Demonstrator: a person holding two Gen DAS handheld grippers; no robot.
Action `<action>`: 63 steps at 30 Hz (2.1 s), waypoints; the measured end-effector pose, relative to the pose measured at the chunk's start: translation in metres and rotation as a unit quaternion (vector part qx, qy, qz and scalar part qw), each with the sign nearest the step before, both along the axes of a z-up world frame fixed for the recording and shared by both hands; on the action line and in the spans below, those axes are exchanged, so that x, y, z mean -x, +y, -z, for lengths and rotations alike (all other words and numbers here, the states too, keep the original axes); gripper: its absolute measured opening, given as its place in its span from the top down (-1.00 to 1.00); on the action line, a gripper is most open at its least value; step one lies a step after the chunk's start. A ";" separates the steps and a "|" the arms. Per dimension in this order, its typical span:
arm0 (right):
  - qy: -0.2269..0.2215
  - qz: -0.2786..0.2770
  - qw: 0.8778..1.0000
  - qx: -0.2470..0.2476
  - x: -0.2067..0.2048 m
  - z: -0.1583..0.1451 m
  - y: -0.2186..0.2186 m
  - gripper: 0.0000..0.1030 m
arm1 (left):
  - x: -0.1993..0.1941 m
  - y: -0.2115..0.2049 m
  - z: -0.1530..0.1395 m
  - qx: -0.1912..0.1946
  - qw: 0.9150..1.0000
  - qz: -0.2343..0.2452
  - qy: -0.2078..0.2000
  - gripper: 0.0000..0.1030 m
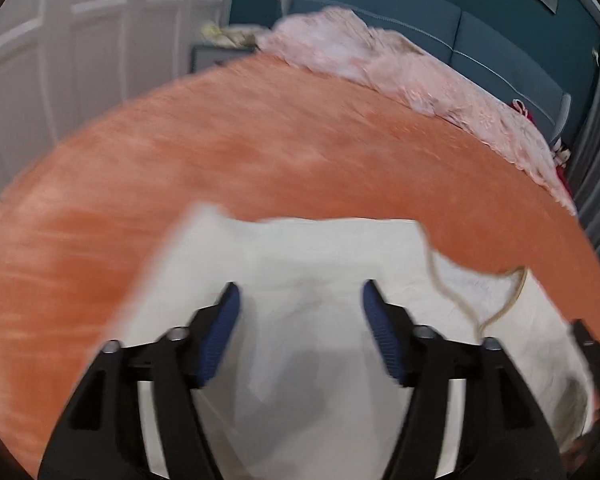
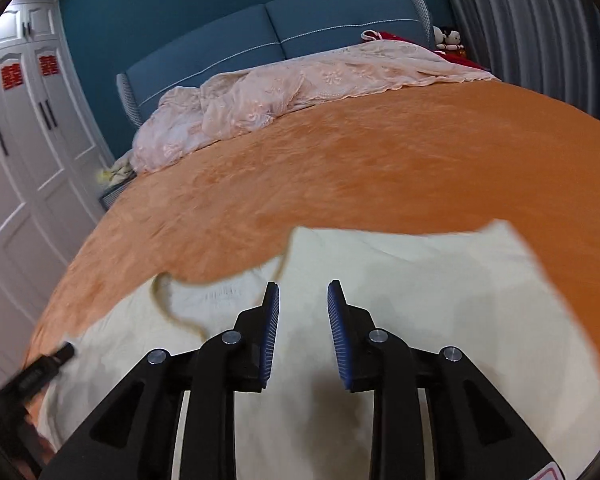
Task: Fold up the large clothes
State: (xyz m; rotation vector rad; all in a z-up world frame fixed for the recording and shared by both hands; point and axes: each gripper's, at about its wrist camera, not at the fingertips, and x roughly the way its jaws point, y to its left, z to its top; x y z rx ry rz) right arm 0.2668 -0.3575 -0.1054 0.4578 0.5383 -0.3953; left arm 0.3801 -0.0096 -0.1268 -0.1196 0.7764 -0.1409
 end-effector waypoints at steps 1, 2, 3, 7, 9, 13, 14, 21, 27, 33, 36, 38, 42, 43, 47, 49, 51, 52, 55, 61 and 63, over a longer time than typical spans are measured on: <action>-0.005 -0.010 1.000 -0.002 0.024 -0.004 0.000 0.42 | 0.013 0.014 -0.007 -0.009 1.000 0.004 -0.003 -0.27; -0.004 -0.018 1.000 -0.003 0.048 -0.007 0.002 0.20 | 0.032 0.034 -0.013 -0.017 1.000 0.012 -0.002 -0.31; -0.001 -0.020 1.000 -0.002 0.065 -0.008 0.003 -0.04 | 0.046 0.049 -0.016 -0.024 1.000 0.013 0.006 -0.36; 0.022 -0.034 0.999 0.011 0.160 -0.007 0.015 -0.19 | 0.107 0.111 -0.014 -0.014 0.999 0.001 0.040 -0.40; 0.025 -0.044 0.999 0.016 0.210 -0.003 0.025 -0.21 | 0.136 0.135 -0.008 -0.013 0.998 -0.007 0.057 -0.40; 0.028 -0.042 0.998 0.026 0.297 0.001 0.038 -0.37 | 0.193 0.177 0.005 0.003 0.996 -0.026 0.088 -0.43; 0.032 -0.040 0.998 0.031 0.311 0.003 0.040 -0.45 | 0.210 0.187 0.011 0.008 0.995 -0.032 0.099 -0.49; 0.083 0.003 0.996 0.026 0.378 0.033 0.025 -0.55 | 0.246 0.212 0.044 0.074 0.980 -0.071 0.168 -0.53; 0.094 0.041 0.993 -0.059 0.382 0.064 -0.002 -0.55 | 0.235 0.191 0.034 0.091 0.979 -0.059 0.174 -0.64; 0.091 0.026 0.993 -0.075 0.364 0.068 -0.002 -0.55 | 0.231 0.172 -0.012 0.090 0.991 -0.026 0.099 -0.74; 0.093 0.032 0.992 -0.080 0.361 0.074 0.000 -0.56 | 0.213 0.166 0.019 0.063 0.986 -0.024 0.151 -0.74; 0.091 0.032 0.992 -0.086 0.362 0.073 0.001 -0.56 | 0.208 0.171 0.045 0.055 0.980 -0.043 0.186 -0.73; 0.086 0.017 0.991 -0.102 0.361 0.072 0.001 -0.56 | 0.215 0.179 0.058 0.045 0.983 -0.057 0.170 -0.74; 0.088 0.013 0.991 -0.101 0.360 0.071 0.003 -0.53 | 0.216 0.176 0.060 0.034 0.984 -0.050 0.168 -0.74; 0.101 -0.012 0.990 -0.097 0.351 0.069 0.011 0.21 | 0.219 0.166 0.060 0.000 0.986 -0.032 0.166 -0.53; 0.105 -0.021 0.989 -0.103 0.348 0.066 0.013 0.57 | 0.224 0.167 0.054 0.004 0.986 -0.018 0.168 0.02; 0.107 -0.028 0.990 -0.090 0.349 0.055 0.016 0.78 | 0.226 0.170 0.047 0.047 0.981 0.017 0.188 0.80; 0.102 -0.032 0.991 -0.084 0.351 0.047 0.017 0.80 | 0.227 0.173 0.041 0.060 0.979 0.023 0.191 0.84; 0.079 -0.052 0.992 -0.079 0.364 0.023 0.017 0.85 | 0.248 0.175 0.007 0.074 0.984 0.046 0.158 0.87; 0.087 -0.155 0.984 0.017 0.404 -0.046 0.061 0.86 | 0.314 0.188 -0.060 0.093 0.982 0.112 0.123 0.89; 0.106 -0.195 0.974 0.049 0.432 -0.062 0.083 0.86 | 0.348 0.201 -0.074 0.092 0.979 0.131 0.126 0.89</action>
